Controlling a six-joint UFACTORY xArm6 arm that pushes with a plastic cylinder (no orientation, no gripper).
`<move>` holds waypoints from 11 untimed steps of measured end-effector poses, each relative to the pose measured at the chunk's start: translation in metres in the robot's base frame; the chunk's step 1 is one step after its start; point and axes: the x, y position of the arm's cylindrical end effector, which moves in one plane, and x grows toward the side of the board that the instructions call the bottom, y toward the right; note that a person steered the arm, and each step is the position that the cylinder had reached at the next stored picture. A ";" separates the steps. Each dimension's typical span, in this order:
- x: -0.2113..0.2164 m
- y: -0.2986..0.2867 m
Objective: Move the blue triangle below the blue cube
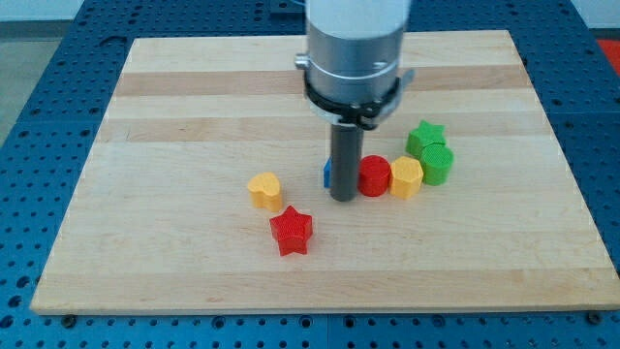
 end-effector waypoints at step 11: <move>-0.123 -0.016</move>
